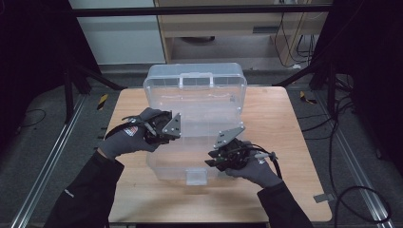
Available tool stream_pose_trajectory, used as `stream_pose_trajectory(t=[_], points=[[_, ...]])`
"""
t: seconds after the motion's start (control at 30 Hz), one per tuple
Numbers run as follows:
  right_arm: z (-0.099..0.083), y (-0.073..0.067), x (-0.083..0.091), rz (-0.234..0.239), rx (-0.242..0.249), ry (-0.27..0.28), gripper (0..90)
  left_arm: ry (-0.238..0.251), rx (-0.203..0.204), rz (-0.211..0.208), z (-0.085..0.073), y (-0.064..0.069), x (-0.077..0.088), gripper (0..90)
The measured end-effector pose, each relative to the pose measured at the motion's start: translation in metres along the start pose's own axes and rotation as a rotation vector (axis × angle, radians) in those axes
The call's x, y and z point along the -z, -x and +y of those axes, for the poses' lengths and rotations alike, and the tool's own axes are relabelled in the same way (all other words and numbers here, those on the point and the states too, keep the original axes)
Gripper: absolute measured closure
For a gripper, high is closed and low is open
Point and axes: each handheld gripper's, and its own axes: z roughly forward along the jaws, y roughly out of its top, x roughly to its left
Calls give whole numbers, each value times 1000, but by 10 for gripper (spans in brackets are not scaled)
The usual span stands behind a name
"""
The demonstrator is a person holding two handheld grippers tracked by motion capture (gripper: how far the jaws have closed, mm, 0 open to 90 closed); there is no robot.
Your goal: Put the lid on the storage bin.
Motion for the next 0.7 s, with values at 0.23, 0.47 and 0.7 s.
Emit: stream_pose_trajectory(t=[0.23,0.47,0.7], points=[[-11,6,16,-21,-68,66,743,2,2,-2,0,0,0,833],[-22,9,22,-16,-105,87,826,4,5,0,0,1,-1,831],[-23,10,33,-14,-119,159,900,11,5,7,-1,2,-1,828]])
